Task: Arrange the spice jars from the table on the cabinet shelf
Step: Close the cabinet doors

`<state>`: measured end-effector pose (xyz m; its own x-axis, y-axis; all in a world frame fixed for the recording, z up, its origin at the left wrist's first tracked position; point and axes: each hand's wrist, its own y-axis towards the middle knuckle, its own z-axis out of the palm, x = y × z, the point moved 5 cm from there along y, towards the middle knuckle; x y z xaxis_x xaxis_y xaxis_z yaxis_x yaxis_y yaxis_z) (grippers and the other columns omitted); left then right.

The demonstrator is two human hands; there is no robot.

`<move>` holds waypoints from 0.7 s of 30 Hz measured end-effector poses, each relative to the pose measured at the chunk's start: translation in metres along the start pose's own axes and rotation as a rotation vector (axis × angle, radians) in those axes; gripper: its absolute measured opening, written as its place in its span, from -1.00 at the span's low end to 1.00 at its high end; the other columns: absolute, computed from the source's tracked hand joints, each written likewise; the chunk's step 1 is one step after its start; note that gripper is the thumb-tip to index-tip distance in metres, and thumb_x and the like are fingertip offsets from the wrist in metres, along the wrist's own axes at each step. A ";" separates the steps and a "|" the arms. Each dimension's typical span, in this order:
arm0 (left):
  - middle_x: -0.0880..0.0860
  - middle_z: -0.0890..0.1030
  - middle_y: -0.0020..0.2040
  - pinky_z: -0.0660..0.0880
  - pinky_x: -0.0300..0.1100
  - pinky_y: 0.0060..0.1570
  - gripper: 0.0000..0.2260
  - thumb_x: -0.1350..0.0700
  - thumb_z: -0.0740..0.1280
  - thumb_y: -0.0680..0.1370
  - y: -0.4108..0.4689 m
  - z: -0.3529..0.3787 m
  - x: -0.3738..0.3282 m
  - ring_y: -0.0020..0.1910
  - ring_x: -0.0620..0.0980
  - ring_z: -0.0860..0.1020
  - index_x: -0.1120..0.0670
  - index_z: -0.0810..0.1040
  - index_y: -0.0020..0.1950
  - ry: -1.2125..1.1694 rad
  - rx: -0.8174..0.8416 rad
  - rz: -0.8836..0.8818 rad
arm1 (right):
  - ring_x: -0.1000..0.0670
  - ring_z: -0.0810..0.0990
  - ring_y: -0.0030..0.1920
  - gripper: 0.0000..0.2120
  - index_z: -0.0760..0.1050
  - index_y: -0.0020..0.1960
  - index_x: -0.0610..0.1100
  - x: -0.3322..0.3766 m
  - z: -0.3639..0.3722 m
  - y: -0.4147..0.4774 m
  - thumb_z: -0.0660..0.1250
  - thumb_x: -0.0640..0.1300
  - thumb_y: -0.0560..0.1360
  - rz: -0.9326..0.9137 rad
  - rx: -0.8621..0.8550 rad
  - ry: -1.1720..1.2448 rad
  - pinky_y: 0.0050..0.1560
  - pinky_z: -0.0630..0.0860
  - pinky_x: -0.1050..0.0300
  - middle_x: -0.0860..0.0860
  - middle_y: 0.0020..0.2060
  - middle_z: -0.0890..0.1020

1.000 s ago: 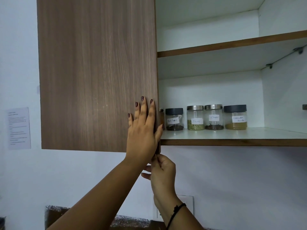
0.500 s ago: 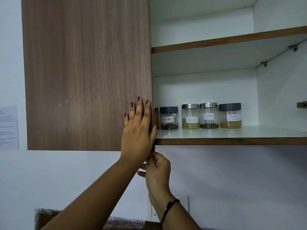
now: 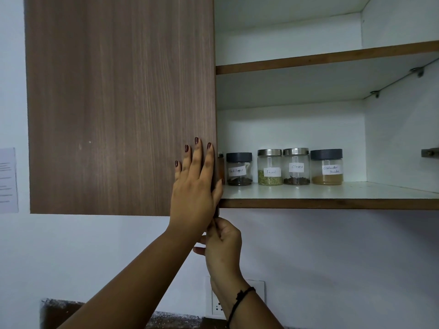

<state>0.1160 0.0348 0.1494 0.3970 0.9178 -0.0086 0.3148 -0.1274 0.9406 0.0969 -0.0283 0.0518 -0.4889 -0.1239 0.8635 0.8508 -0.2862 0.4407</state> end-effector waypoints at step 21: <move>0.13 0.02 0.63 0.04 0.12 0.51 -0.38 -0.08 0.18 0.63 -0.001 -0.004 -0.003 0.60 0.19 0.04 0.04 0.01 0.62 0.033 0.024 0.005 | 0.03 0.72 -0.24 -0.78 0.60 -0.05 0.00 0.004 -0.035 -0.019 0.19 -0.16 0.64 0.040 -0.026 -0.019 -0.29 0.62 0.20 0.05 -0.14 0.71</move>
<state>0.1105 0.0334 0.1497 0.3697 0.9291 0.0078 0.3333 -0.1404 0.9323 0.0722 -0.0568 0.0388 -0.4502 -0.1178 0.8851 0.8644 -0.3060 0.3989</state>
